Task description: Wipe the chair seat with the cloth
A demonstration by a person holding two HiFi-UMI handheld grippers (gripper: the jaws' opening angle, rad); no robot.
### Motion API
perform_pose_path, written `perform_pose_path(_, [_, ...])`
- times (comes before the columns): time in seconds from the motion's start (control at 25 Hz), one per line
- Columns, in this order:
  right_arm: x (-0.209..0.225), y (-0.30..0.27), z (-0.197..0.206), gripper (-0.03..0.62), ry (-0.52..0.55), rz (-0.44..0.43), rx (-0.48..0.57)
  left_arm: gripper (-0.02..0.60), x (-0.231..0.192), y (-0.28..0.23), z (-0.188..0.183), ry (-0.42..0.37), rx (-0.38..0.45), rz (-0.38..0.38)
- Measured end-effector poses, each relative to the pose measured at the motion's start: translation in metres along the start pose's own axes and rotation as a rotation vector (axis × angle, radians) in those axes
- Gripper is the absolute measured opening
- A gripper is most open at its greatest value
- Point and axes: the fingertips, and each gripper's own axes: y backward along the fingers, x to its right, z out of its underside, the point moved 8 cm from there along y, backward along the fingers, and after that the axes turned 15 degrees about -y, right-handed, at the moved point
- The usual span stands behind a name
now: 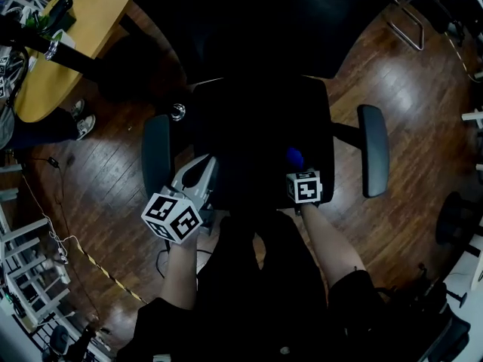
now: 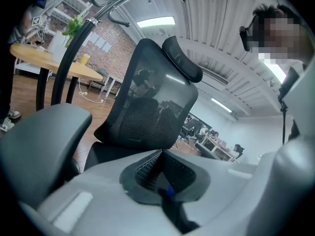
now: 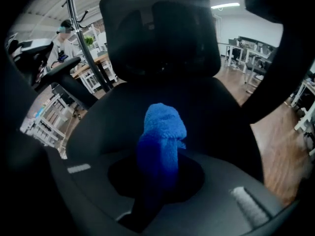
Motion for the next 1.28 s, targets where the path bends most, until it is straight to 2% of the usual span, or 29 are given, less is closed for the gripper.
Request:
perform_pose_path(0.16, [-0.094, -0.028, 0.011, 0.04, 0.023, -0.189, -0.052, 0.003, -0.01, 0.018, -0.004, 0.018, 0.032, -0.041])
perform_pose_path(0.32, [-0.177, -0.042, 0.028, 0.04, 0.048, -0.328, -0.131, 0.003, -0.017, 0.034, -0.005, 0.021, 0.053, -0.055])
perform_pose_path(0.4, [-0.203, -0.046, 0.041, 0.04, 0.076, -0.372, -0.174, 0.003, -0.016, 0.04, -0.004, 0.031, 0.066, -0.061])
perform_pose_path(0.6, [-0.236, -0.059, 0.075, 0.04, 0.151, -0.416, -0.235, 0.003, -0.021, 0.053, 0.002, 0.046, 0.067, -0.075])
perform_pose_path(0.76, [-0.235, -0.057, 0.074, 0.04, 0.213, -0.416, -0.207, 0.003, -0.023, 0.053, 0.004, 0.05, 0.067, -0.076])
perform_pose_path(0.88, [-0.217, -0.059, 0.077, 0.04, 0.164, -0.39, -0.218, 0.003, -0.022, 0.045, 0.006, 0.038, 0.056, -0.049])
perform_pose_path(1.08, [-0.152, -0.047, 0.07, 0.04, 0.078, -0.29, -0.196, 0.003, -0.017, 0.021, 0.003, 0.04, 0.042, -0.002])
perform_pose_path(1.28, [-0.073, -0.021, 0.058, 0.04, -0.036, -0.197, -0.153, 0.003, 0.001, -0.007, 0.002, 0.045, 0.032, 0.077])
